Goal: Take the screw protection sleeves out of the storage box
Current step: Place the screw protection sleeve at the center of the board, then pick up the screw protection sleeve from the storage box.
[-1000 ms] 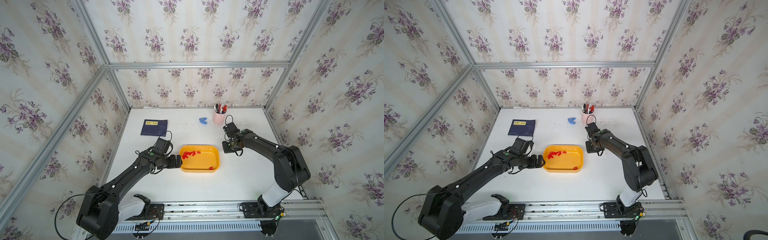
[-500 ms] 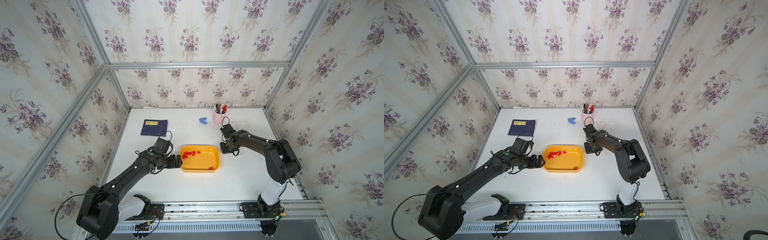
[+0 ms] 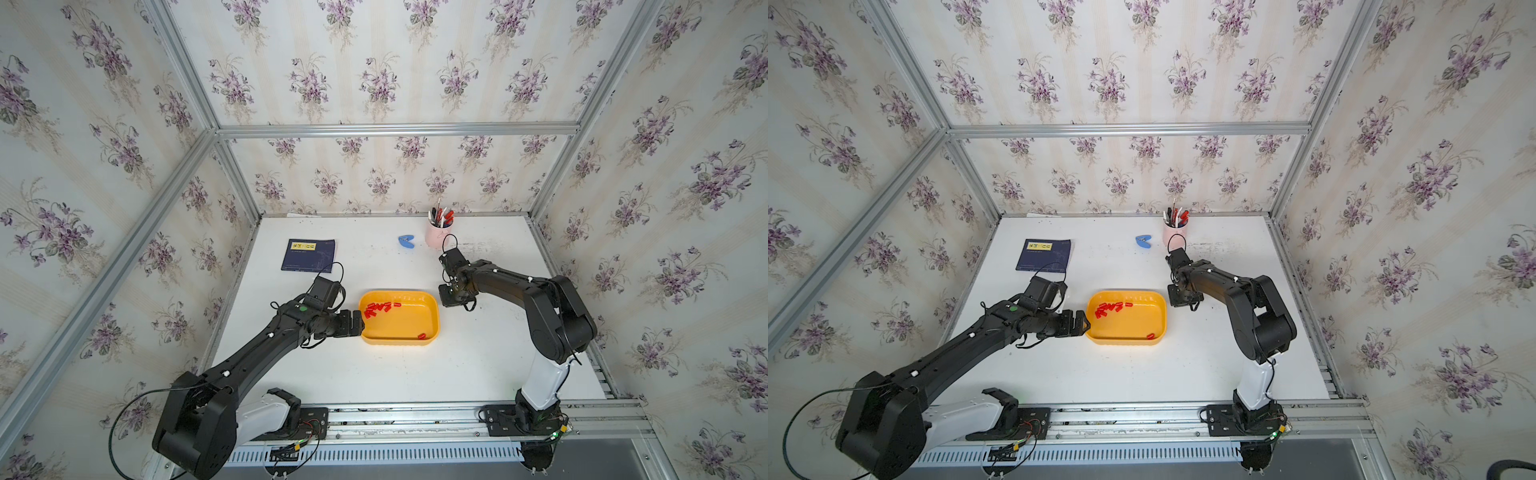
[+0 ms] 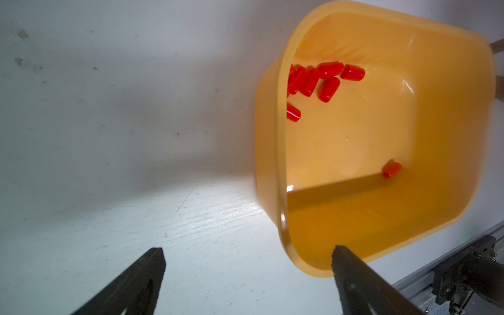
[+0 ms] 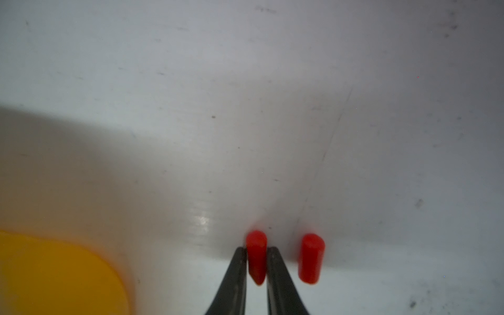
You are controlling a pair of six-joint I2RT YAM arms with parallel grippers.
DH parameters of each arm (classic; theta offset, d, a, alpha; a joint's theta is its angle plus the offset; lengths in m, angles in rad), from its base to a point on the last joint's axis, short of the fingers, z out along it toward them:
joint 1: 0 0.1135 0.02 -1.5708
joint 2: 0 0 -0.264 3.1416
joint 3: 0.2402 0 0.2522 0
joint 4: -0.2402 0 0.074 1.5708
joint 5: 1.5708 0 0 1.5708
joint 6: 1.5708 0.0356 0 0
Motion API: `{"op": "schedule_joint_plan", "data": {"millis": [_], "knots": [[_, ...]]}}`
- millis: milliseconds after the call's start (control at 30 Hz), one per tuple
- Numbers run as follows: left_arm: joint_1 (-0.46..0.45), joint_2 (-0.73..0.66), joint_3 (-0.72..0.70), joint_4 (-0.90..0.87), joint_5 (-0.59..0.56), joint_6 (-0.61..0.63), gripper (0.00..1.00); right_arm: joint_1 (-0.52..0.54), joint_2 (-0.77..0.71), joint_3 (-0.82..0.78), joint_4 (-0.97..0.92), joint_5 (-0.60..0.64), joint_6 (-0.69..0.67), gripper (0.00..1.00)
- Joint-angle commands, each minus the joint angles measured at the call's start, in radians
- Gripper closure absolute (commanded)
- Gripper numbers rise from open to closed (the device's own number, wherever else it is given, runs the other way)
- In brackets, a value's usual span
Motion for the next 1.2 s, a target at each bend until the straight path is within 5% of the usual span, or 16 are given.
{"op": "schedule_joint_plan", "data": {"millis": [0, 533, 800, 1033, 1167], "knots": [[0.001, -0.003, -0.001, -0.007, -0.01, 0.017, 0.0, 0.0, -0.012, 0.001, -0.009, 0.013, 0.014, 0.76], [0.001, -0.011, -0.004, -0.01, -0.01, 0.013, 0.0, 0.0, -0.139, 0.05, -0.091, 0.005, 0.034, 0.69], [0.001, -0.031, -0.009, -0.005, -0.006, -0.002, 0.0, 0.121, -0.254, 0.104, -0.045, -0.186, -0.004, 0.69], [0.001, -0.026, -0.012, 0.02, 0.012, -0.021, 0.01, 0.275, -0.151, 0.154, -0.005, -0.258, -0.044, 0.68], [0.0, -0.016, -0.004, 0.024, 0.007, -0.028, 0.01, 0.293, -0.049, 0.203, 0.009, -0.288, 0.068, 0.69]]}}
